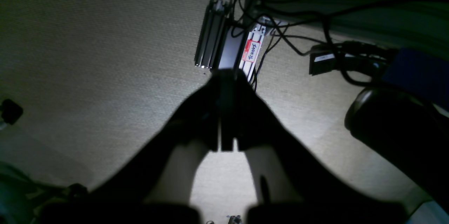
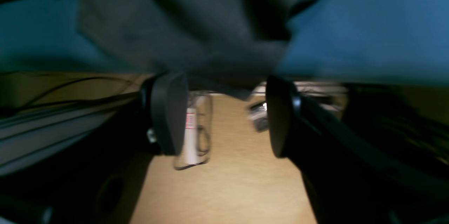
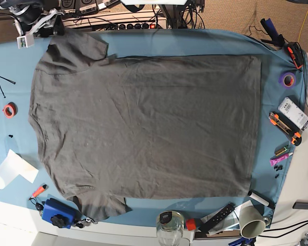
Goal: Fold the T-shirt properly
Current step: 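Move both grippers down to the shoulder corners of the grey T-shirt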
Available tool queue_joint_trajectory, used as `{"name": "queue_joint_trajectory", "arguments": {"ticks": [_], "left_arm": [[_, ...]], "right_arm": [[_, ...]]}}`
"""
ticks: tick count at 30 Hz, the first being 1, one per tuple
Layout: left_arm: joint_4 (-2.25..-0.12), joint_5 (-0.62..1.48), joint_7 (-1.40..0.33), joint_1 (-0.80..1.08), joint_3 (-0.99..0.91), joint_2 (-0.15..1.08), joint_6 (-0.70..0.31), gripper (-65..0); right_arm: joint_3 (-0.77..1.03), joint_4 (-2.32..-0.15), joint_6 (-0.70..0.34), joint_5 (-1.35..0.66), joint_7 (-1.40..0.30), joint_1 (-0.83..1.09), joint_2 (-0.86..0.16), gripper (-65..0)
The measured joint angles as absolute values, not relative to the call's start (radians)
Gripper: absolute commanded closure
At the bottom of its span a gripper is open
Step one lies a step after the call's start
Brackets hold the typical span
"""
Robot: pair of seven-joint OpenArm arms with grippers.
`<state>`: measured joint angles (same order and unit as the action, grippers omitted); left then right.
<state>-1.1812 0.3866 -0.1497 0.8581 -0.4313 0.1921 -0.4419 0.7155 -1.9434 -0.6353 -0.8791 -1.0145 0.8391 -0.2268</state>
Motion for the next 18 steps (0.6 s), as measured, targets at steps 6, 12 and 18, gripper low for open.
{"name": "queue_joint_trajectory", "arguments": {"ticks": [6, 12, 18], "left_arm": [[-1.181, 0.387, -0.15, 0.858, -0.431, 0.192, -0.442, 0.0], [-1.181, 0.387, -0.15, 0.858, -0.431, 0.192, -0.442, 0.0], [-1.188, 0.421, -0.15, 0.858, -0.431, 0.192, -0.442, 0.0]], "right_arm": [[0.728, -1.876, -0.693, -1.046, -1.102, 0.82, -0.226, -35.0], [0.913, -1.876, -0.693, -1.105, -1.1, 0.818, -0.236, -35.0], [0.974, -1.777, -0.694, -1.123, -1.103, 0.763, -0.329, -35.0]]}}
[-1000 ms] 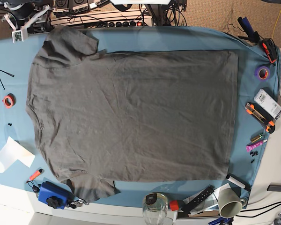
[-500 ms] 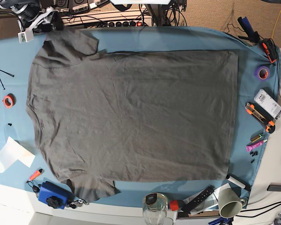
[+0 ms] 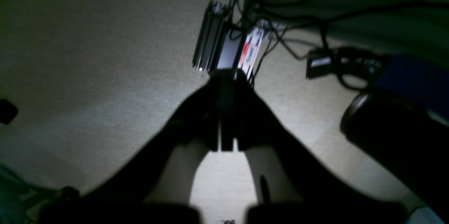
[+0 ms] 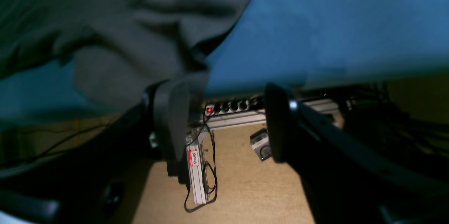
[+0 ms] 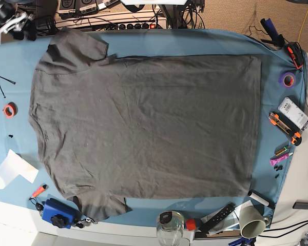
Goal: Fold the T-shirt properly
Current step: 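Move both grippers down to the shoulder corners of the grey T-shirt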
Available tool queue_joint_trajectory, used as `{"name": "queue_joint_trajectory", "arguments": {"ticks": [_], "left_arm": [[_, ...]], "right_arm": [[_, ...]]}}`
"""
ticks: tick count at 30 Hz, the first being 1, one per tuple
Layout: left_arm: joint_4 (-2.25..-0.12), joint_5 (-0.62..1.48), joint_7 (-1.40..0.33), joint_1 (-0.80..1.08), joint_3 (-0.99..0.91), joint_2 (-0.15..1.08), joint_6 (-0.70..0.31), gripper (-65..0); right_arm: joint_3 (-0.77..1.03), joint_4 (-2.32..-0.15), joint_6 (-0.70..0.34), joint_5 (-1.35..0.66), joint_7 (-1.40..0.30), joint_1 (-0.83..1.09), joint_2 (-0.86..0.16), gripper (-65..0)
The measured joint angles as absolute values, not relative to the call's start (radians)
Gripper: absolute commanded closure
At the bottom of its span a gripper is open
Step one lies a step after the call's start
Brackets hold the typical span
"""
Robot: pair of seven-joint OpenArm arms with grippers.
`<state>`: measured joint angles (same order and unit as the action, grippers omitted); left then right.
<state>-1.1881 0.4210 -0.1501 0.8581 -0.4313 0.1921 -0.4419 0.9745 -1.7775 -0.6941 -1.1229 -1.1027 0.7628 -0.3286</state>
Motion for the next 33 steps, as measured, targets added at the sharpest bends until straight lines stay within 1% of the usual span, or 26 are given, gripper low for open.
{"name": "queue_joint_trajectory", "arguments": {"ticks": [4, 6, 9, 14, 18, 21, 26, 31, 32, 33], "left_arm": [[-1.201, 0.421, -0.151, 0.858, -0.431, 0.192, -0.442, 0.0], [-1.206, 0.421, -0.172, 0.858, -0.431, 0.192, -0.442, 0.0], [-1.213, 0.421, -0.173, 0.86, -0.431, 0.192, -0.442, 0.0], [-1.267, 0.419, -0.176, 0.876, -0.431, 0.192, -0.442, 0.0], [-1.394, 0.42, -0.186, 0.922, -0.431, 0.192, -0.439, 0.0], [-1.528, 0.421, -0.243, 0.971, -0.443, 0.187, -0.441, 0.0], [-1.744, 0.438, -0.268, 1.041, -0.524, 0.132, -0.45, 0.0], [-1.91, 0.532, -0.266, 1.06, -0.599, 0.111, -0.556, 0.0], [-1.942, 0.543, -0.268, 1.061, -0.61, 0.111, -0.556, -4.2], [-1.973, 0.542, -0.263, 1.06, -0.619, 0.112, -0.553, -10.8]], "right_arm": [[0.971, -1.675, -0.696, -1.125, -1.108, 0.696, -0.354, -35.0], [0.97, -1.641, -0.696, -1.131, -1.151, 0.68, -0.364, -35.0], [0.951, -1.609, -0.696, -1.182, -1.174, 0.676, -0.371, -35.0], [0.894, -1.589, -0.696, -1.178, -1.175, 0.673, -0.371, -35.0], [0.843, -1.589, -0.696, -1.179, -1.175, 0.668, -0.37, -35.0], [0.845, -1.589, -0.696, -1.164, -1.174, 0.656, -0.371, -35.0], [0.845, -1.589, -0.696, -1.164, -1.171, 0.646, -0.371, -35.0], [0.845, -1.589, -0.696, -1.164, -1.171, 0.645, -0.371, -35.0], [0.845, -1.589, -0.696, -1.164, -1.171, 0.645, -0.371, -35.0], [0.845, -1.589, -0.696, -1.164, -1.171, 0.645, -0.371, -35.0]]}}
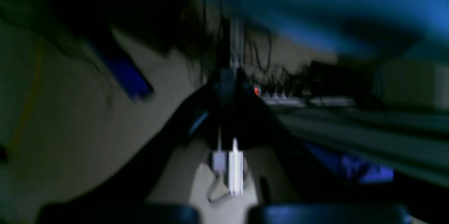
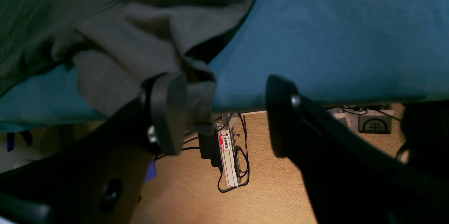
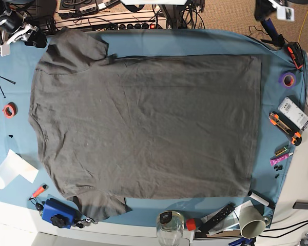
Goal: Fold the T-shirt properly
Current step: 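Move both grippers down to the shoulder corners of the grey T-shirt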
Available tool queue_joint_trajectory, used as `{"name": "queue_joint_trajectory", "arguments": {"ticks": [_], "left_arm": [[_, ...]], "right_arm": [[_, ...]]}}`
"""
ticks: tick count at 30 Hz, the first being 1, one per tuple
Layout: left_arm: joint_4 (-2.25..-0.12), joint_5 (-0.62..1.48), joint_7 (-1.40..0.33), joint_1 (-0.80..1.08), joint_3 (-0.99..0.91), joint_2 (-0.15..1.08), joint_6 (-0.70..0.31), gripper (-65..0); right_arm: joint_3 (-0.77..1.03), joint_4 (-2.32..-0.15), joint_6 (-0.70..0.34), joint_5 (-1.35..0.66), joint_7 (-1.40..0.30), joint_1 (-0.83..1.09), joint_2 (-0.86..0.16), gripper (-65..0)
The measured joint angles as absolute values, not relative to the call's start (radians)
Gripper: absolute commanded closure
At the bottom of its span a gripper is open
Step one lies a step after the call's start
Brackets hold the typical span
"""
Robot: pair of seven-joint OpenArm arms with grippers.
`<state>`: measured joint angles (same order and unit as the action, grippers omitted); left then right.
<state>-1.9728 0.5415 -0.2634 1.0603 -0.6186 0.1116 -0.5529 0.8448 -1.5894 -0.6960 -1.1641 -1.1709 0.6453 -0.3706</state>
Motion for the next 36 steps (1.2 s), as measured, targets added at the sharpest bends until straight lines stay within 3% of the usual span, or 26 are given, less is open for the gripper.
{"name": "queue_joint_trajectory", "arguments": {"ticks": [2, 3, 8, 12, 22, 36], "left_arm": [[-2.034, 0.542, -0.265, 1.061, -0.624, 0.112, -0.539, -21.8], [-2.061, 0.543, -0.27, 1.057, -0.624, 0.111, -0.53, -24.1], [-2.113, 0.543, -0.292, 0.945, -0.625, 0.111, -0.462, -24.3], [-2.11, 0.543, -0.466, 0.836, -0.624, 0.111, -0.397, -24.3], [-2.06, 0.547, -0.483, 0.764, -0.623, 0.111, -0.379, -30.9], [-1.843, 0.612, -0.518, 0.641, -0.556, 0.111, -0.371, -31.0]], "right_arm": [[0.845, -1.589, -0.696, -1.164, -1.171, 0.645, -0.371, -35.0], [0.845, -1.589, -0.696, -1.164, -1.171, 0.645, -0.371, -35.0], [0.845, -1.589, -0.696, -1.165, -1.171, 0.645, -0.371, -35.0], [0.845, -1.589, -0.696, -1.165, -1.171, 0.645, -0.371, -35.0], [0.845, -1.589, -0.696, -1.165, -1.179, 0.645, -0.371, -35.0], [0.845, -1.589, -0.696, -1.166, -1.186, 0.645, -0.371, -35.0]]}}
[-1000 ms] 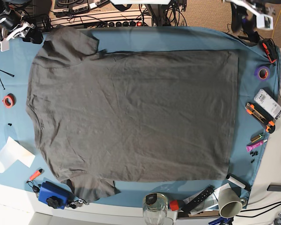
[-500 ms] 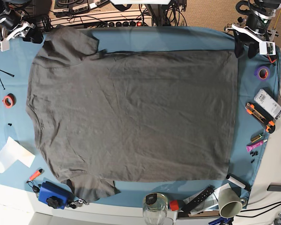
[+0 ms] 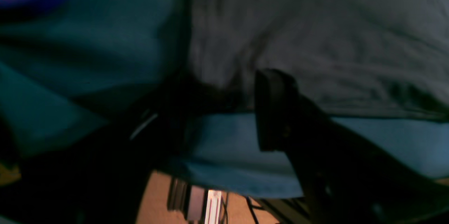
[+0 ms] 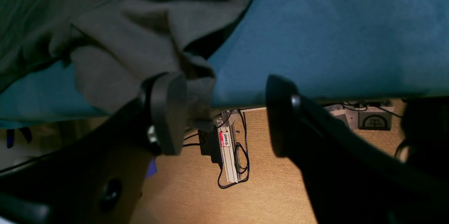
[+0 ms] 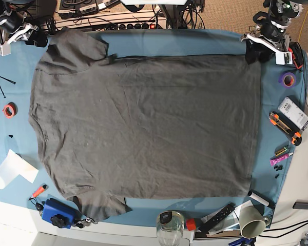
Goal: Fold the T-shirt properly
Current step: 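Move both grippers down to the shoulder corners of the grey T-shirt, then grasp the shirt's shoulder edge corners with both grippers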
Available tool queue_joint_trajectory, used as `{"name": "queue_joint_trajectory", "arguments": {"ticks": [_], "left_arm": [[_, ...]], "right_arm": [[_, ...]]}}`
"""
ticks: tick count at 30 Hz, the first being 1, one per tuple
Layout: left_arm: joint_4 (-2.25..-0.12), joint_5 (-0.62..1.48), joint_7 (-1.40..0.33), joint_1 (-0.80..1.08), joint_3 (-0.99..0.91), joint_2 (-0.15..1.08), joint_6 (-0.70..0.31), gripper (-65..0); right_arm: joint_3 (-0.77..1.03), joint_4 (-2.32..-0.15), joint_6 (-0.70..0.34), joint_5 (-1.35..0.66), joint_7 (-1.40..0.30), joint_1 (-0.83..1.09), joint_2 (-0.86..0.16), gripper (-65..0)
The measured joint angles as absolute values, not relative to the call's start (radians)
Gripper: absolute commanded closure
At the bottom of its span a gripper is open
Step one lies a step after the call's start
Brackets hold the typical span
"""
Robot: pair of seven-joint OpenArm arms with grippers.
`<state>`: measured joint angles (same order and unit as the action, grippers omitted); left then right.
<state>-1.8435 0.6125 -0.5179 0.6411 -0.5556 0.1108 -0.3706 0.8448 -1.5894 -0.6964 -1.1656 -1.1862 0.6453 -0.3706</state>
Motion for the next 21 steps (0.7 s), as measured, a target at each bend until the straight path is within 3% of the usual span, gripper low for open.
{"name": "queue_joint_trajectory", "arguments": {"ticks": [11, 21], "left_arm": [[-1.733, 0.743, -0.516, 0.581, -0.559, 0.113, -0.43, -30.9], [-1.733, 0.746, -0.519, 0.581, -0.559, 0.113, -0.418, -30.9]], "right_arm": [[0.845, -1.589, -0.696, -1.165, -1.186, 0.645, -0.362, -35.0], [0.845, -1.589, -0.696, -1.162, -1.185, 0.643, -0.252, -35.0]]}}
